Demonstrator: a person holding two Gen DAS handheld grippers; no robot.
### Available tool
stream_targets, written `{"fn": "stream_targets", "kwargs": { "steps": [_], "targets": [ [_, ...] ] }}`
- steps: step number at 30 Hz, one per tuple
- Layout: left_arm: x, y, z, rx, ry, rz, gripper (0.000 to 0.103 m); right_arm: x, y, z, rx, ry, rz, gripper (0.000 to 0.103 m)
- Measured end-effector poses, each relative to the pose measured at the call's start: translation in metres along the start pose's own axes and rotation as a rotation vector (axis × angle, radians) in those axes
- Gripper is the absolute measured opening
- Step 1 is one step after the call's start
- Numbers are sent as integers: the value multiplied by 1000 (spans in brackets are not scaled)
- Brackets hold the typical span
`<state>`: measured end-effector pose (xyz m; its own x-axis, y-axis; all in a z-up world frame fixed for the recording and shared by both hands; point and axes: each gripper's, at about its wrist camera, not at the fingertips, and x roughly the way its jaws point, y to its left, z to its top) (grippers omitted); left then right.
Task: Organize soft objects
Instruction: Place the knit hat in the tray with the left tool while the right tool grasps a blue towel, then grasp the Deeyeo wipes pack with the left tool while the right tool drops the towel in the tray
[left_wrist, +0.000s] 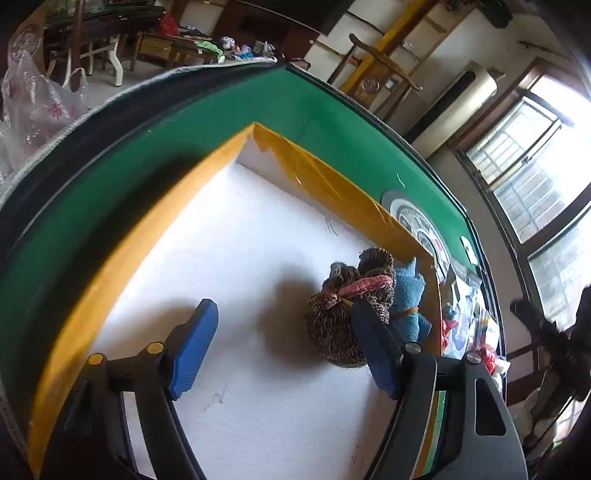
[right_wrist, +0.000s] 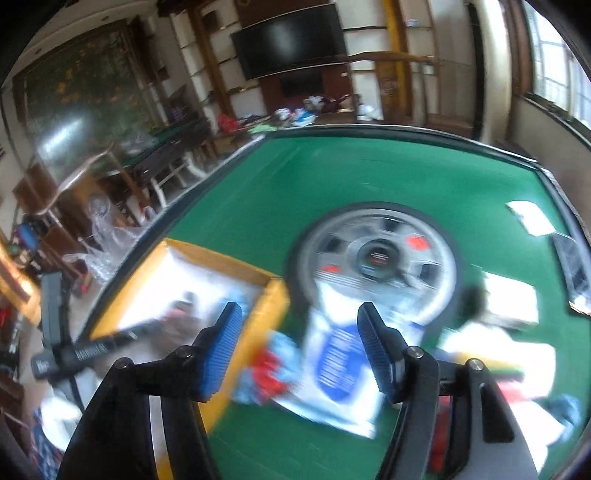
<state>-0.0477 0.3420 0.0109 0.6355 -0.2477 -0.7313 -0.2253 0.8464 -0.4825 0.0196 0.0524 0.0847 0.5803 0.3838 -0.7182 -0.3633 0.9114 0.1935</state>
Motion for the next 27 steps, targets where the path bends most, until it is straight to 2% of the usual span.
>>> {"fn": "stream_targets", "kwargs": {
  "steps": [2,4,6,8,12,16,20,22,24,27],
  "targets": [
    [-10,-6,3,12,-30,-6,74,-17,-18,-7,13,-13,-32,60],
    [-26,-24,-2,60,-74,-40,74,-35,-40,-15,34,-32,-74,61],
    [-37,-45,-9,109,-82,-74,75,-49,-60,-20,67,-53,-102,64],
    [-38,-73,-17,172,-63,-99,75,-61,-81,-26,114,-76,-118,70],
    [-21,-131,-35,294,-10,-109,75,-76,-125,-40,204,-124,-158,70],
    [13,-182,-47,354,54,-117,75,-85,-155,-49,243,-161,-184,70],
    [48,-221,-51,431,80,-61,75,-83,-175,-56,270,-184,-175,70],
    [67,-237,-54,477,84,-8,75,-82,-183,-61,282,-195,-162,70],
    [84,-245,-55,531,87,68,75,-81,-189,-65,289,-202,-146,70],
    [103,-251,-59,556,109,124,76,-80,-194,-69,287,-190,-128,70]
  ]
}}
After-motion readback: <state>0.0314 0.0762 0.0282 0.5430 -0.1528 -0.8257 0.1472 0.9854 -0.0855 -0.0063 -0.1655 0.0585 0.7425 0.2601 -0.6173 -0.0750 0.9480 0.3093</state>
